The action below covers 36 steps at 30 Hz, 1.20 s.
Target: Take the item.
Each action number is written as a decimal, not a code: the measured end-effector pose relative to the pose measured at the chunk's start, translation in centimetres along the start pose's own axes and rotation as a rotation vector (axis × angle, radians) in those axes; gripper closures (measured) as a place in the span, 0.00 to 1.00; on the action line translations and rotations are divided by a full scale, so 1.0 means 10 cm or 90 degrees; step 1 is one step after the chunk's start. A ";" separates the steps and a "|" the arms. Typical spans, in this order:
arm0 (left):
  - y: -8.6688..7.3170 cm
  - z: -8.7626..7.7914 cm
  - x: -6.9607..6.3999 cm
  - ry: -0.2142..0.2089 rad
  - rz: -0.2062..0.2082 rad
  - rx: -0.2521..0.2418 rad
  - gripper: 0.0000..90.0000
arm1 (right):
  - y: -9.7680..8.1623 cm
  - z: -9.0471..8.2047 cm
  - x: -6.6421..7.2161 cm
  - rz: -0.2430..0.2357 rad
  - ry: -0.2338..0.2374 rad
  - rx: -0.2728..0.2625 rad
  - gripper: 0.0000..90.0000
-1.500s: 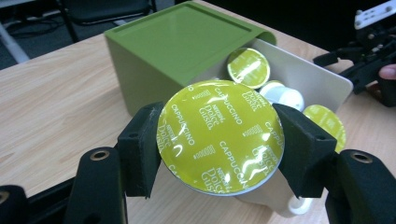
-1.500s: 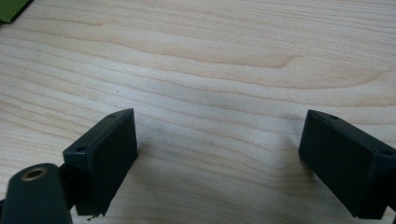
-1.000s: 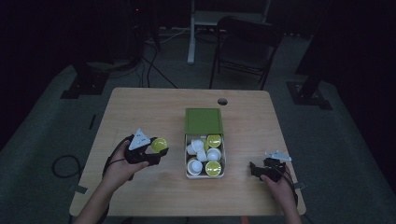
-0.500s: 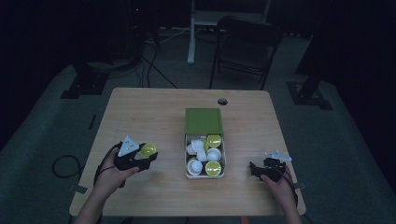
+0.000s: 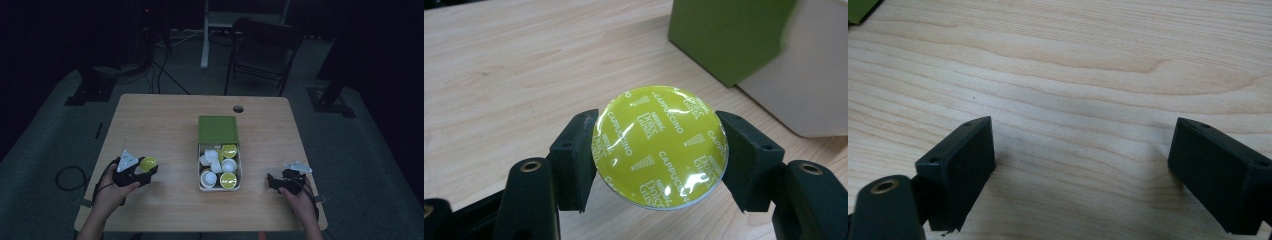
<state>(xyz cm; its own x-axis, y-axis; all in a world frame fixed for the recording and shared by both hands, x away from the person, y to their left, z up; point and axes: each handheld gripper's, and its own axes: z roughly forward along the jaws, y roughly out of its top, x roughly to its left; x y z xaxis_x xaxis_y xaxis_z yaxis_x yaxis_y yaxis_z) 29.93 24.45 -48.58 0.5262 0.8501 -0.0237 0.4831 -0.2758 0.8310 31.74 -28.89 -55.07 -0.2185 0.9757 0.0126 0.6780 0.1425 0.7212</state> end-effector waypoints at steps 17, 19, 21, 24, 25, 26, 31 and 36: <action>-0.27 -0.13 0.21 0.050 -0.048 0.004 0.43 | 0.00 0.00 0.00 0.000 0.000 0.000 0.12; -0.31 -0.14 0.23 0.057 -0.053 0.005 0.43 | 0.00 0.00 0.00 0.000 0.000 0.000 0.12; -0.33 -0.15 0.25 0.067 -0.053 0.007 0.43 | 0.00 0.00 0.00 0.000 0.000 0.000 0.12; -0.36 -0.18 0.28 0.080 -0.059 0.006 0.43 | 0.00 0.00 0.00 0.000 0.000 0.000 0.12; -0.37 -0.19 0.29 0.082 -0.062 0.005 0.43 | 0.00 0.00 0.00 0.000 0.000 0.000 0.12; -0.37 -0.20 0.30 0.085 -0.064 0.004 0.43 | 0.00 0.00 0.00 0.000 0.000 0.000 0.12; -0.43 -0.23 0.35 0.098 -0.070 0.009 0.43 | 0.00 0.00 0.00 0.000 0.000 0.000 0.12; -0.49 -0.27 0.41 0.121 -0.086 0.024 0.43 | 0.00 0.00 0.00 0.000 0.000 0.000 0.12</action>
<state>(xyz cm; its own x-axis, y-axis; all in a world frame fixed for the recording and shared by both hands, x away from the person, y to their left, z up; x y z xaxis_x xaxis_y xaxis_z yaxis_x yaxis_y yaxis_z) 27.83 30.46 -51.23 0.3150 0.9488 -0.0254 0.5685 -0.1672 0.8055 31.74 -28.89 -55.07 -0.2183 0.9758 0.0129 0.6782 0.1422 0.7210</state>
